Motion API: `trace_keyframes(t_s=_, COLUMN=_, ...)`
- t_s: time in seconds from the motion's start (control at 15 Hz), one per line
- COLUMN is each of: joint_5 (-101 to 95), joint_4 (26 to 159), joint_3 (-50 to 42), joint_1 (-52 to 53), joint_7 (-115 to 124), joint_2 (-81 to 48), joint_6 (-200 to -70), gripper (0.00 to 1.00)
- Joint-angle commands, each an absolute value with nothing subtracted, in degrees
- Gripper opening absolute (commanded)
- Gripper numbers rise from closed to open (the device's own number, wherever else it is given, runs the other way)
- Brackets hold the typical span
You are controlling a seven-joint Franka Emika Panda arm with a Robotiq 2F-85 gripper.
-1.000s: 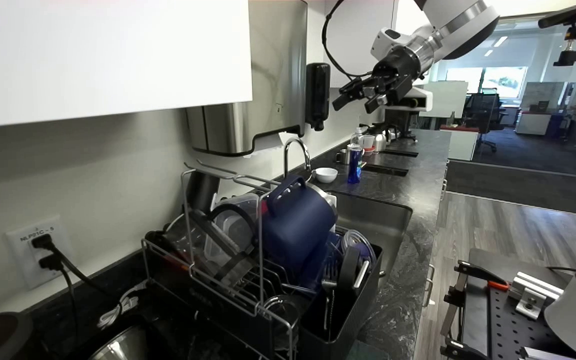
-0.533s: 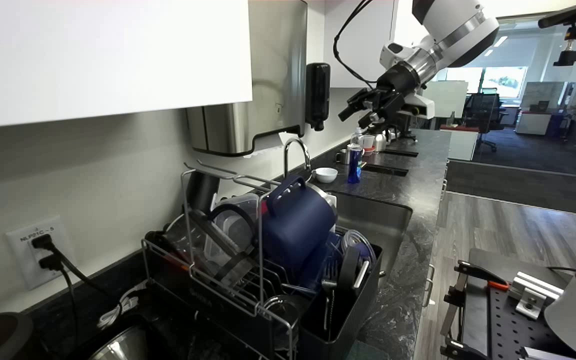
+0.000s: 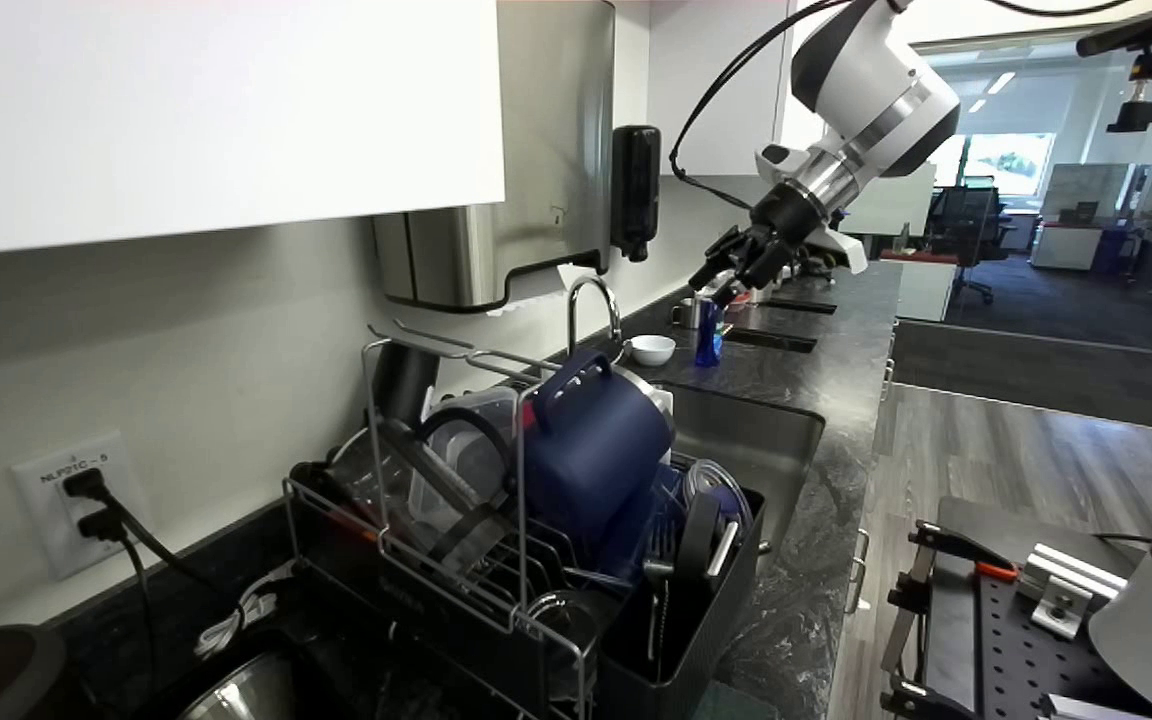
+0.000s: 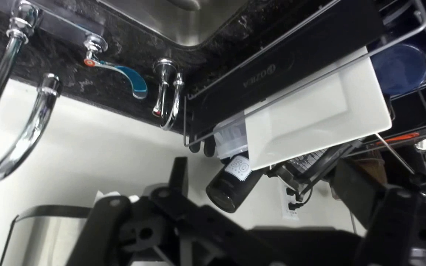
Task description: Take the mug out of the sink and put it on the dish rack
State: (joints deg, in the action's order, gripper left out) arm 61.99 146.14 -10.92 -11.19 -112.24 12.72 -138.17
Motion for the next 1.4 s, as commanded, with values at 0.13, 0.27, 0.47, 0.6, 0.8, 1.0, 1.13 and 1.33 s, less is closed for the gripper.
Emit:
trace_keyframes(t_s=0.13, joint_5=61.83, joint_4=144.21, joint_3=-11.13, joint_1=-10.59, joint_7=-106.04, joint_2=9.02, joint_6=-140.84, gripper=1.0)
trace_keyframes(t_s=0.27, joint_5=63.37, joint_4=143.26, joint_3=-11.34, joint_1=-10.49, joint_7=-105.2, joint_2=8.03, joint_6=-140.76, gripper=1.0)
trace_keyframes(t_s=0.47, joint_5=64.52, joint_4=141.98, joint_3=-11.4, joint_1=-10.6, joint_7=-103.37, joint_2=6.62, joint_6=-141.31, gripper=1.0)
trace_keyframes(t_s=0.6, joint_5=64.46, joint_4=141.32, joint_3=-11.47, joint_1=-10.78, joint_7=-101.98, joint_2=5.51, joint_6=-141.93, gripper=1.0)
trace_keyframes(t_s=0.8, joint_5=61.06, joint_4=140.91, joint_3=-11.43, joint_1=-11.15, joint_7=-97.33, joint_2=3.64, joint_6=-143.87, gripper=1.0)
trace_keyframes(t_s=1.0, joint_5=55.62, joint_4=141.27, joint_3=-11.33, joint_1=-11.23, joint_7=-90.9, joint_2=2.12, joint_6=-146.93, gripper=1.0)
trace_keyframes(t_s=1.13, joint_5=49.94, joint_4=141.58, joint_3=-11.5, joint_1=-11.34, joint_7=-85.4, joint_2=1.58, joint_6=-146.62, gripper=1.0)
trace_keyframes(t_s=1.33, joint_5=41.91, joint_4=142.06, joint_3=-11.71, joint_1=-11.4, joint_7=-77.81, joint_2=1.37, joint_6=-147.24, gripper=1.0)
